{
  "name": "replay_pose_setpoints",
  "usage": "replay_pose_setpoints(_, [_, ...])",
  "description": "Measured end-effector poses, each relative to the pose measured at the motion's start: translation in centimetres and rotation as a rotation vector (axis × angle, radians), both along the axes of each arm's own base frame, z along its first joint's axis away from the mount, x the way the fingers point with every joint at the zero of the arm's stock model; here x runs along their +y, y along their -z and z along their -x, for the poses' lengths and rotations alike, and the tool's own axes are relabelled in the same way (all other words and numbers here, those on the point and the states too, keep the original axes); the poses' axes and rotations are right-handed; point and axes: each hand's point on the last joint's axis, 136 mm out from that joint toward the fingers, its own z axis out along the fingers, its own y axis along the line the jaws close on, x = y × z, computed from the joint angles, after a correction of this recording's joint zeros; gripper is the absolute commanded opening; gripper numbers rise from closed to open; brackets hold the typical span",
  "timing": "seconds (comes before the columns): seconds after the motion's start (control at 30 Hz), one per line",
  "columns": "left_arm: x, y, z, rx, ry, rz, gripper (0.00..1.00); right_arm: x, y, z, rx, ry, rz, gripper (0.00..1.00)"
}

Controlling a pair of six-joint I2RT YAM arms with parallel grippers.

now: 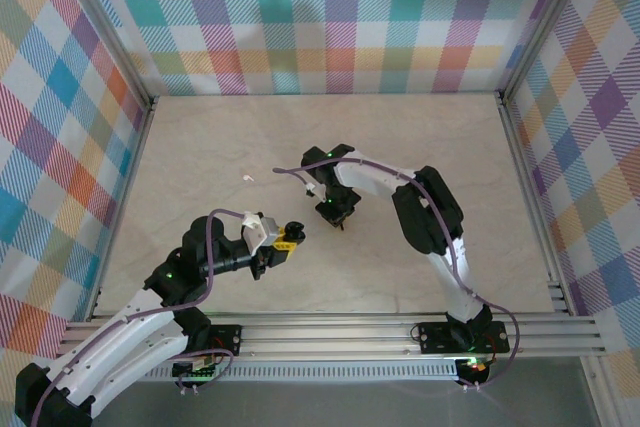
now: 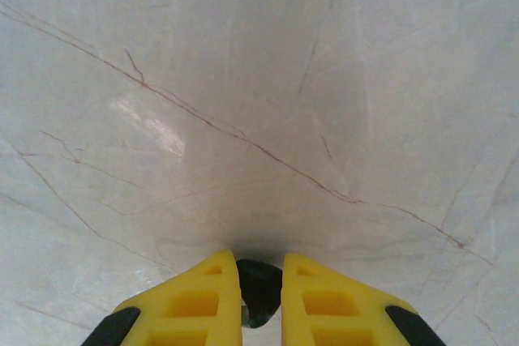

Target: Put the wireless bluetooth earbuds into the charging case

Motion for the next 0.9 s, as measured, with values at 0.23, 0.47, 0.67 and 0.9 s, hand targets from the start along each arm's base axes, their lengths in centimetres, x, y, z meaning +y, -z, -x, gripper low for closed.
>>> replay_pose_setpoints(0.23, [-0.5,-0.9,-0.4,0.010,-0.004,0.047,0.00,-0.6,-5.4,-1.2,-0.139,0.079,-0.130,0.07])
replay_pose_setpoints(0.47, [-1.6,-2.7,-1.2,-0.010,0.014,0.132,0.00,-1.9,-13.5,-0.1,-0.316,0.142,-0.340,0.05])
replay_pose_setpoints(0.67, [-3.6,-3.0,-2.2,0.015,0.077,0.129,0.00,-3.6,-17.9,2.4,-0.421,0.169,-0.481,0.06])
replay_pose_setpoints(0.9, [-6.8,-4.6,-2.9,-0.014,0.184,0.142,0.00,-4.0,-21.8,3.3,-0.508,0.173,-0.603,0.05])
